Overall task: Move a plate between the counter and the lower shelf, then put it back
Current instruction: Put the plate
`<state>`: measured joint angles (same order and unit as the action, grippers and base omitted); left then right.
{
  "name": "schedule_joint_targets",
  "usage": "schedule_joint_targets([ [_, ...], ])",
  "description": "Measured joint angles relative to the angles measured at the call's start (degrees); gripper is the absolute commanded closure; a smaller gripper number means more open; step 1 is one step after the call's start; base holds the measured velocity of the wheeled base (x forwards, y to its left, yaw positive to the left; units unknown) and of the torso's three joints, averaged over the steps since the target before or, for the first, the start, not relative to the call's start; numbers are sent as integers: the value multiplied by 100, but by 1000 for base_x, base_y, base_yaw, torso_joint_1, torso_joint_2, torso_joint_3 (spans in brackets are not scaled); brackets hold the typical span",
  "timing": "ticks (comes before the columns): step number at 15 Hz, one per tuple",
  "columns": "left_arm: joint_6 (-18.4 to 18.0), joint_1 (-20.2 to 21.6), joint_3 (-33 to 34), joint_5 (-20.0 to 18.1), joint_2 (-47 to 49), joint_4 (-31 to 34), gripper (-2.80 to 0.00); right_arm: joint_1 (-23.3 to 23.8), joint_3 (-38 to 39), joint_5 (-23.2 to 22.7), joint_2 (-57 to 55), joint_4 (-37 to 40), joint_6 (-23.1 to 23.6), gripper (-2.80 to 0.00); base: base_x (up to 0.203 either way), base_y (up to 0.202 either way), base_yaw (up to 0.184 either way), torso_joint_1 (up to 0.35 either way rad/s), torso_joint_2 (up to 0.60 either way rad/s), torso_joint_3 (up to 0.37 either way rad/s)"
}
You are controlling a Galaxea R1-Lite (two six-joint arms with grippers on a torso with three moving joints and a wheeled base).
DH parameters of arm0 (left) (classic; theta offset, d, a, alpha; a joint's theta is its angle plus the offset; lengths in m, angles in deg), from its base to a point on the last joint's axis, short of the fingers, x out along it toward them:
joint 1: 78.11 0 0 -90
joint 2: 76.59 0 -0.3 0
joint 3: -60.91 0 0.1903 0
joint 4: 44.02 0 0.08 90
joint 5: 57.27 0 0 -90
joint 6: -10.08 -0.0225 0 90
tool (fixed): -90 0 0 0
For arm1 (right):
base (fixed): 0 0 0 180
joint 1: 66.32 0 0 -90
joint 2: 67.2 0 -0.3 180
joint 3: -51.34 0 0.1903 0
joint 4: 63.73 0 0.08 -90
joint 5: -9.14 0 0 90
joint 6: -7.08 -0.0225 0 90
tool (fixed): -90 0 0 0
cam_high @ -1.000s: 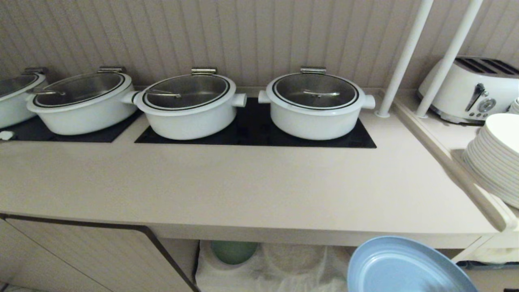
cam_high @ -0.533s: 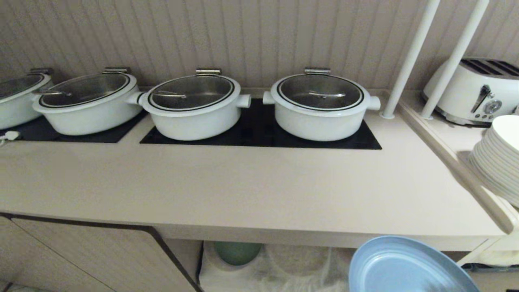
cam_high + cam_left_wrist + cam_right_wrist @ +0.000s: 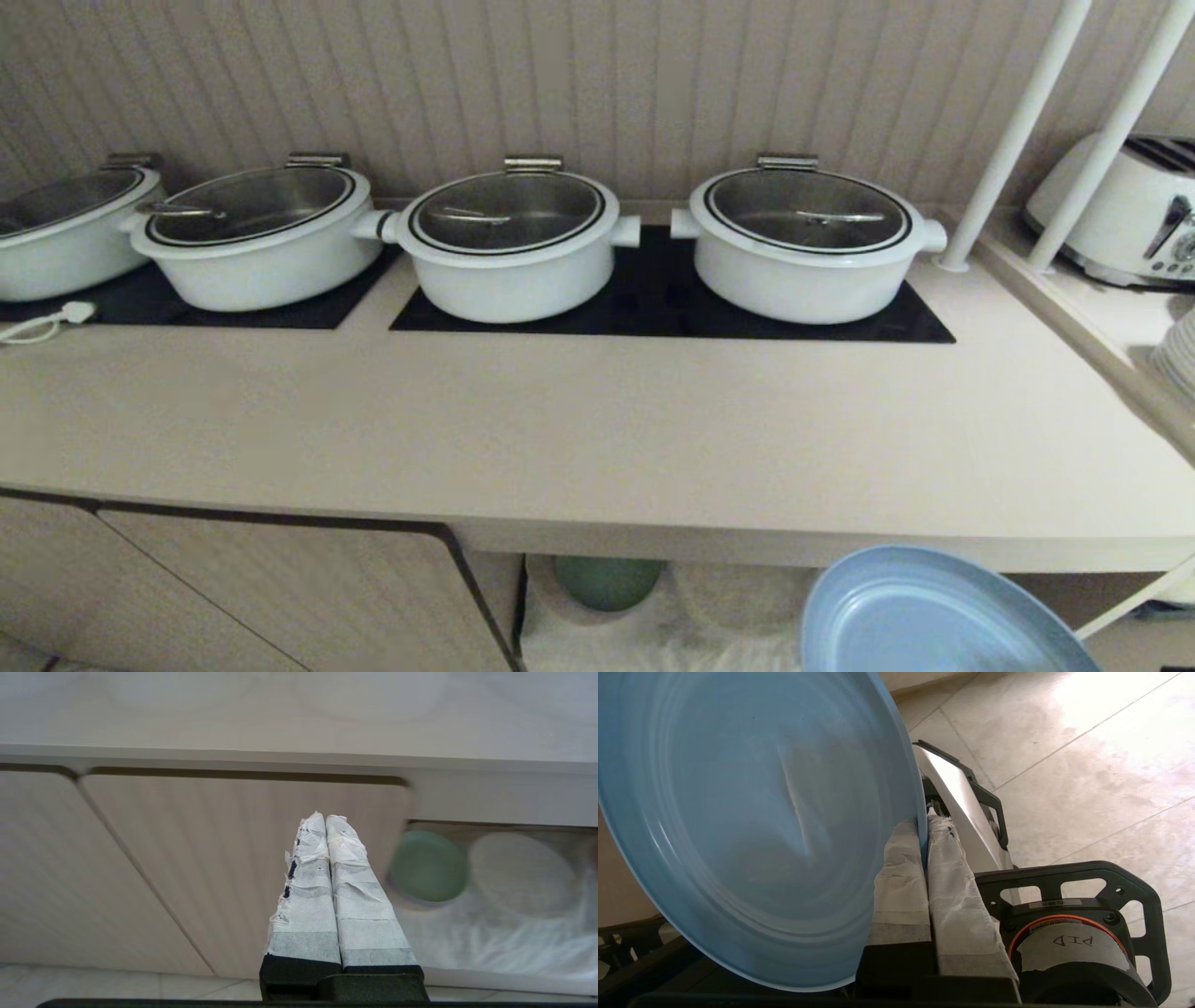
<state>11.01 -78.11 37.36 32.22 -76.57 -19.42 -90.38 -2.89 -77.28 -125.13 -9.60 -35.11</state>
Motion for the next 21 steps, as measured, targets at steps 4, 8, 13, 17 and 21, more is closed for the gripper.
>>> schedule_joint_targets([
  [4,1,0,0,2,0,-1,0,0,2,0,0,-9,6,0,0,195,-1,4,0,2],
  [8,1,-2,0,2,0,-3,0,0,2,0,0,0,7,0,0,104,-2,1,2,3],
  [13,-7,0,0,2,0,0,0,1,-64,6,-2,-33,16,0,0,0,0,0,0,0],
  [17,-7,0,0,5,0,-3,0,0,-287,-10,-50,-55,60,0,0,0,0,0,0,0],
  [21,-5,0,0,4,0,-3,0,0,-523,-13,-204,-69,286,0,0,0,0,0,0,0],
])
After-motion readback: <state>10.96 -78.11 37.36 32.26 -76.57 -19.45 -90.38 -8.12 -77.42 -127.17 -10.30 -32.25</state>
